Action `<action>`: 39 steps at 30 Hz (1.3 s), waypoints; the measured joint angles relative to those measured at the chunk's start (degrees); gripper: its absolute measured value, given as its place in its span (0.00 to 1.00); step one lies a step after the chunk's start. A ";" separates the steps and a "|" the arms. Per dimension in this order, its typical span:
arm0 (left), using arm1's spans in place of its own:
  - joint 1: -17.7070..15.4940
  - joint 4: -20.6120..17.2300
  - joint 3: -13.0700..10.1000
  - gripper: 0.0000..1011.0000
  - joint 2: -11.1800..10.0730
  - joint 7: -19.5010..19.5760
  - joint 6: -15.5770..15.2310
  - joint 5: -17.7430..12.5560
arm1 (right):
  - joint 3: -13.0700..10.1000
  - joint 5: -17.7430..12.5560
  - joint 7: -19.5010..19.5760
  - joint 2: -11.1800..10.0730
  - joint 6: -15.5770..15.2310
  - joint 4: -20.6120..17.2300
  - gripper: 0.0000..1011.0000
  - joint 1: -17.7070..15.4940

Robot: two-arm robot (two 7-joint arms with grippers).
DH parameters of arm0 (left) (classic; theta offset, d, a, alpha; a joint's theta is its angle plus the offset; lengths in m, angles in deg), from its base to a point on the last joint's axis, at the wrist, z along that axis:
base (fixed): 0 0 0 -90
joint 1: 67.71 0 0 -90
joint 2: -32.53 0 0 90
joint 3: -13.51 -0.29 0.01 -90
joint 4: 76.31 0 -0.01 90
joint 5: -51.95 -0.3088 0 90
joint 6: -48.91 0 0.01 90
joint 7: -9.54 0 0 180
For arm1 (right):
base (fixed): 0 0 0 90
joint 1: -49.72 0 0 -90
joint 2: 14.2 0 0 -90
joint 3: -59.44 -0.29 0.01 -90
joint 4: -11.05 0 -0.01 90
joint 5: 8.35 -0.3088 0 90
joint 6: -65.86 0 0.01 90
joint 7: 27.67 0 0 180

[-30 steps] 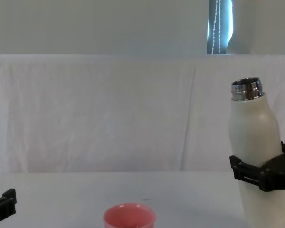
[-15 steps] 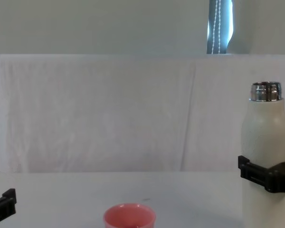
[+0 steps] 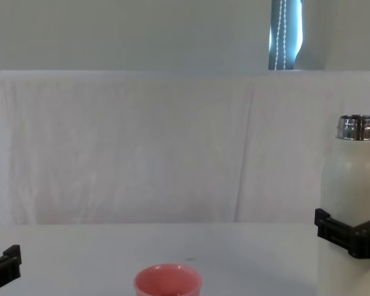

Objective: Grasp the thermos with one hand and pour water into the cup lid.

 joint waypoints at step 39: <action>0.00 0.00 0.00 0.99 0.00 0.00 0.00 0.00 | 0.30 -0.03 -0.12 -0.59 1.91 3.17 0.94 1.26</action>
